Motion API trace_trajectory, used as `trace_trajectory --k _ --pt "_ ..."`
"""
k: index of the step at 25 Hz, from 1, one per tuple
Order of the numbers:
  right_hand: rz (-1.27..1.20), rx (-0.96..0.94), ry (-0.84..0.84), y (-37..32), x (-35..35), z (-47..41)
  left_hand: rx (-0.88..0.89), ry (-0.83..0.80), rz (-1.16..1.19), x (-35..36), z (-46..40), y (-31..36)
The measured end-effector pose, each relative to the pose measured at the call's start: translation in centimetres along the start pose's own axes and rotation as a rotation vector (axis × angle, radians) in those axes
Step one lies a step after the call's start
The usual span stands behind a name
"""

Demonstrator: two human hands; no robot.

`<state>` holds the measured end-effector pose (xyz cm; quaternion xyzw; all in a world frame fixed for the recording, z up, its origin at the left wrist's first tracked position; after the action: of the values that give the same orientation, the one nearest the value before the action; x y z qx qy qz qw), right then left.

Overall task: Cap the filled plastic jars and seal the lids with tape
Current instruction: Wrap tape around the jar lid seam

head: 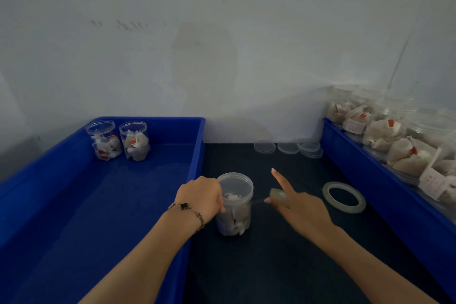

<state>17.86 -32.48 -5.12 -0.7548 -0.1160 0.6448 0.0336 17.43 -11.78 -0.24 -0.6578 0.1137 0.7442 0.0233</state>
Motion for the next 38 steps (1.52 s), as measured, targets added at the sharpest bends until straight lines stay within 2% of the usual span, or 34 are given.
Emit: trace_trajectory --k 16,21,23,25,28,34,38 --pt "-0.044 0.018 -0.004 -0.5 0.6 -1.0 -0.065 0.094 -0.089 0.2 -0.6 -0.8" --pt "-0.025 0.008 -0.003 -0.9 0.8 -0.9 -0.135 0.151 -0.114 -0.9 0.0 -1.9" --pt "-0.025 0.005 -0.010 -1.0 0.9 -0.9 -0.051 0.167 -0.002 -0.2 -0.1 -1.4" --pt "-0.010 0.008 0.005 -1.2 0.8 -0.9 0.040 0.055 0.183 1.2 -0.2 -0.3" --pt "0.042 -0.008 0.025 -1.2 0.7 -0.9 0.021 -0.023 0.403 2.7 -0.9 1.1" --pt "0.077 -0.014 -0.006 -1.3 0.0 -0.8 -0.073 0.172 0.497 2.1 -1.8 -0.2" --pt "-0.010 -0.060 -0.006 -1.4 -3.0 -0.4 0.085 0.169 0.739 -0.2 -1.4 -0.6"
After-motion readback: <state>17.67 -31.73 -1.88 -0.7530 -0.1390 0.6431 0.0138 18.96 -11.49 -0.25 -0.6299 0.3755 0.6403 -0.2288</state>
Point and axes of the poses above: each hand's wrist, its own z-axis away from the middle knuckle, its own x-axis out of the palm, y = z × x, the point moved 7 cm from there along -z, towards the middle knuckle
